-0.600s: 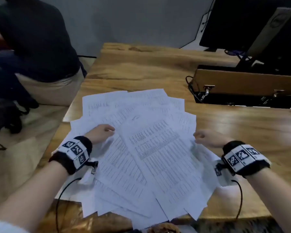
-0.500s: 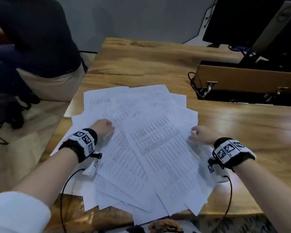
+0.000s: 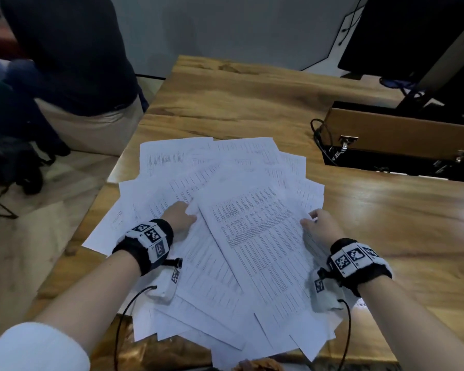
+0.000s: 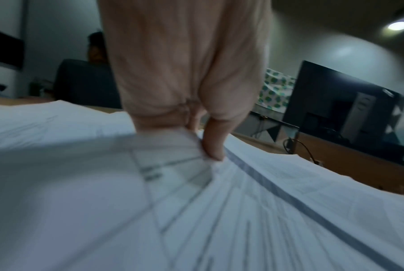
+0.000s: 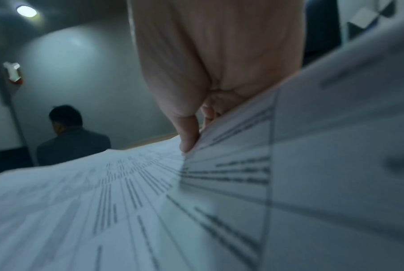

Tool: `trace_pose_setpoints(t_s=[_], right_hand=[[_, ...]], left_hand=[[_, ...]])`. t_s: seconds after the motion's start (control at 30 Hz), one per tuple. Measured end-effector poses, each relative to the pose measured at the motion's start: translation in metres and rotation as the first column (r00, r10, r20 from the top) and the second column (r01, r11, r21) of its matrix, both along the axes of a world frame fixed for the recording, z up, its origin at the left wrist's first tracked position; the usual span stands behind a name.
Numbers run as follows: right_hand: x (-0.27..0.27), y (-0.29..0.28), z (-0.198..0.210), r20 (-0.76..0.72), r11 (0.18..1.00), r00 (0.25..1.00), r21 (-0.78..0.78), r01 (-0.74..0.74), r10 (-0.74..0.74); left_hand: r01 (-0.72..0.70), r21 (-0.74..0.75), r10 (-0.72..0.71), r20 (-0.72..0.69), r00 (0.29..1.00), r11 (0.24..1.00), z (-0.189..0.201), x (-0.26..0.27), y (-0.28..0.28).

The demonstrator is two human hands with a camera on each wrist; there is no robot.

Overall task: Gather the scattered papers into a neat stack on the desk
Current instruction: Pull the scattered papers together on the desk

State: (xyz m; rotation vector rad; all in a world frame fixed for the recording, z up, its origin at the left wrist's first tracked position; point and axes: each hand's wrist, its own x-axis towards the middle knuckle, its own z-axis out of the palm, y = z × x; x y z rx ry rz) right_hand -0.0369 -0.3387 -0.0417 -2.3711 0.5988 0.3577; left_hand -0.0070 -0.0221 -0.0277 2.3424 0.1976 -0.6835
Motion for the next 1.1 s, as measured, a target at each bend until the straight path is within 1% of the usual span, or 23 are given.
trace_pose_setpoints(t_s=[0.07, 0.13, 0.2, 0.23, 0.27, 0.3, 0.37, 0.4, 0.43, 0.47, 0.5, 0.53, 0.57, 0.63, 0.67, 0.7, 0.77, 0.83, 0.87, 0.93, 1.0, 1.1], right_hand=[[-0.001, -0.003, -0.001, 0.060, 0.992, 0.995, 0.094, 0.080, -0.086], [-0.001, -0.004, -0.001, 0.091, 0.982, 0.987, 0.148, 0.118, -0.132], [0.001, -0.001, -0.003, 0.103, 0.971, 0.979, 0.178, 0.156, -0.176], [0.001, 0.004, -0.003, 0.094, 0.965, 0.977, 0.201, 0.170, -0.192], [0.001, 0.010, -0.005, 0.084, 0.964, 0.979, 0.211, 0.163, -0.184], [0.002, 0.016, -0.008, 0.084, 0.969, 0.983, 0.203, 0.144, -0.163], [0.001, 0.030, -0.010, 0.084, 0.991, 0.994, 0.118, 0.058, -0.068], [0.000, 0.034, -0.010, 0.091, 0.998, 0.996, 0.064, 0.020, -0.026], [-0.001, 0.036, -0.008, 0.105, 1.000, 0.994, 0.006, -0.014, 0.014], [-0.002, 0.037, -0.006, 0.115, 0.998, 0.992, -0.046, -0.039, 0.044], [-0.003, 0.033, -0.006, 0.129, 0.996, 0.990, -0.076, -0.043, 0.053], [-0.004, 0.031, -0.004, 0.146, 0.995, 0.988, -0.090, -0.033, 0.046], [-0.005, 0.027, -0.002, 0.163, 0.995, 0.986, -0.095, -0.016, 0.032], [-0.008, 0.021, 0.000, 0.150, 0.990, 0.988, -0.138, -0.004, 0.024], [-0.009, 0.020, 0.002, 0.123, 0.991, 0.992, -0.135, -0.010, 0.027], [-0.008, 0.020, 0.001, 0.105, 0.996, 0.994, -0.092, -0.007, 0.017], [-0.006, 0.023, 0.002, 0.057, 0.999, 0.998, 0.036, 0.039, -0.041], [-0.004, 0.031, 0.004, 0.052, 0.993, 0.996, 0.103, 0.062, -0.068], [-0.002, 0.036, 0.006, 0.055, 0.991, 0.996, 0.122, 0.056, -0.063], [0.000, 0.048, 0.010, 0.084, 0.990, 0.996, 0.137, 0.026, -0.038], [0.001, 0.059, 0.013, 0.154, 0.989, 0.988, 0.149, -0.012, -0.011], [0.003, 0.068, 0.013, 0.247, 0.988, 0.969, 0.147, -0.044, 0.006]], left_hand=[[-0.107, -0.072, 0.109, 0.021, 0.994, 0.992, -0.006, 0.001, 0.007], [-0.190, -0.131, 0.192, 0.006, 0.981, 0.973, -0.010, -0.001, 0.012], [-0.213, -0.180, 0.211, -0.033, 0.977, 0.960, -0.010, -0.010, 0.009], [-0.214, -0.181, 0.207, -0.055, 0.977, 0.960, -0.010, -0.017, 0.003], [-0.208, -0.192, 0.199, -0.068, 0.978, 0.959, -0.008, -0.023, -0.004], [-0.210, -0.213, 0.197, -0.080, 0.977, 0.954, -0.005, -0.031, -0.012], [-0.201, -0.278, 0.173, -0.120, 0.977, 0.939, 0.000, -0.040, -0.027], [-0.170, -0.300, 0.137, -0.127, 0.982, 0.939, 0.001, -0.042, -0.031], [-0.134, -0.298, 0.108, -0.102, 0.989, 0.945, 0.000, -0.042, -0.032], [-0.128, -0.293, 0.115, -0.064, 0.991, 0.948, -0.002, -0.040, -0.028], [-0.162, -0.286, 0.159, -0.032, 0.987, 0.945, 0.000, -0.036, -0.022], [-0.200, -0.238, 0.208, 0.009, 0.978, 0.950, 0.002, -0.031, -0.012], [-0.228, -0.137, 0.237, 0.049, 0.970, 0.964, 0.003, -0.024, 0.001], [-0.240, 0.127, 0.230, 0.090, 0.969, 0.962, 0.003, -0.011, 0.028], [-0.237, 0.202, 0.223, 0.090, 0.971, 0.950, 0.005, -0.007, 0.039], [-0.245, 0.222, 0.236, 0.068, 0.969, 0.944, 0.005, -0.003, 0.046], [-0.300, 0.169, 0.301, 0.020, 0.953, 0.939, 0.002, 0.001, 0.047], [-0.370, 0.073, 0.371, -0.008, 0.929, 0.926, -0.005, 0.001, 0.039], [-0.388, 0.024, 0.388, -0.008, 0.922, 0.921, -0.009, 0.002, 0.033], [-0.371, -0.079, 0.372, 0.004, 0.928, 0.925, -0.018, 0.004, 0.022], [-0.369, -0.201, 0.382, 0.029, 0.924, 0.908, -0.023, 0.003, 0.011], [-0.359, -0.316, 0.408, 0.102, 0.907, 0.878, -0.019, -0.002, 0.000]])
